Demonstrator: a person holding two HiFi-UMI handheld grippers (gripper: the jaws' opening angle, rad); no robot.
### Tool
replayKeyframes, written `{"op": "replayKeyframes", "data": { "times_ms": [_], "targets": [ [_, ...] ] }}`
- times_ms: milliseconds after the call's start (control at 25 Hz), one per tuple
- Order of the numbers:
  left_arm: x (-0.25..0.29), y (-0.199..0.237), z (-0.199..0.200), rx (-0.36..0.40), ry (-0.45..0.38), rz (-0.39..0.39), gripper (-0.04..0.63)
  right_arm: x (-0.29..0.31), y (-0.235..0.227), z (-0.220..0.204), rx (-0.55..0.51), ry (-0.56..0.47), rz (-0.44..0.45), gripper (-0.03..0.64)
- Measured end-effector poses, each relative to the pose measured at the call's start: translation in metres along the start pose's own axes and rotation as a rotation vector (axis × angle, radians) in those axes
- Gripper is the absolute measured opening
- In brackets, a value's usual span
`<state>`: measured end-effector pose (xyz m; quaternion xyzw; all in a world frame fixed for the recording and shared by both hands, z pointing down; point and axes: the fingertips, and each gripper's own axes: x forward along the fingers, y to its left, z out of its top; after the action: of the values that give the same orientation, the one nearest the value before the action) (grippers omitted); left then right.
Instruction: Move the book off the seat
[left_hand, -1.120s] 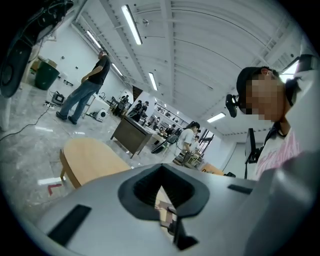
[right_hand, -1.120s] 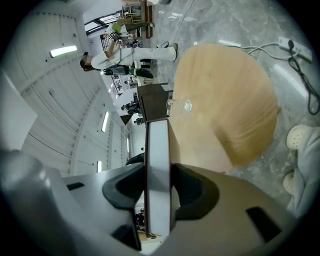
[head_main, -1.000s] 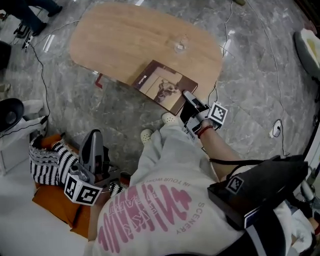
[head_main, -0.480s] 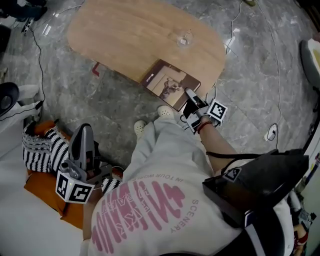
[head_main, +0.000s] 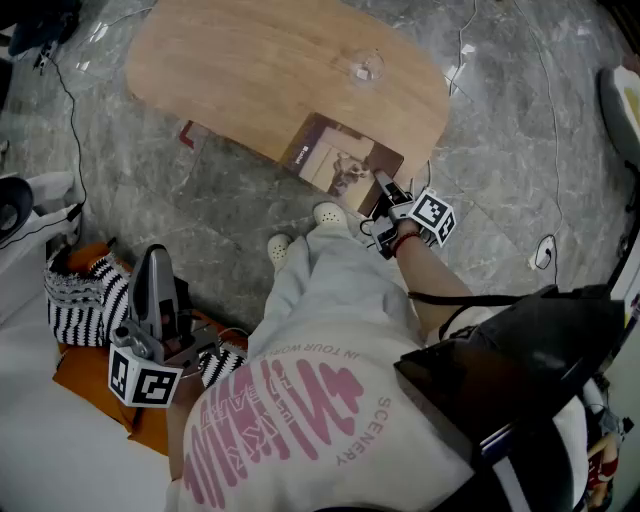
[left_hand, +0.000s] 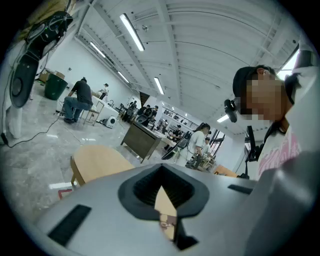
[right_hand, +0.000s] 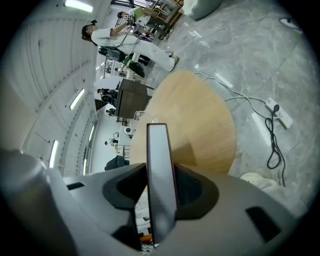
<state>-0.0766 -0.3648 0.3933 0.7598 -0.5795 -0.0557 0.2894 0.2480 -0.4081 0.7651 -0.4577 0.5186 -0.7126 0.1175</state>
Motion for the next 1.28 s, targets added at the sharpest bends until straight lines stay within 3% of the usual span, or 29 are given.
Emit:
{"op": "replayKeyframes", "data": {
  "times_ms": [600,800,1000,1280],
  "targets": [
    [-0.005,0.011,-0.007,-0.007,0.027,0.03,0.008,0.007,-0.032,0.005,-0.109,0.004,-0.121,0.202],
    [0.0,0.007,-0.007,-0.005,0.049,0.027,0.008,0.006,-0.041,0.002,-0.09,-0.002,-0.146,0.213],
    [0.005,0.003,-0.007,0.002,0.066,0.041,0.008,0.008,-0.061,-0.002,-0.121,0.085,-0.249,0.216],
    [0.009,0.005,-0.009,0.004,0.082,0.065,0.008,0.018,-0.064,0.006,-0.153,0.099,-0.267,0.205]
  ]
}}
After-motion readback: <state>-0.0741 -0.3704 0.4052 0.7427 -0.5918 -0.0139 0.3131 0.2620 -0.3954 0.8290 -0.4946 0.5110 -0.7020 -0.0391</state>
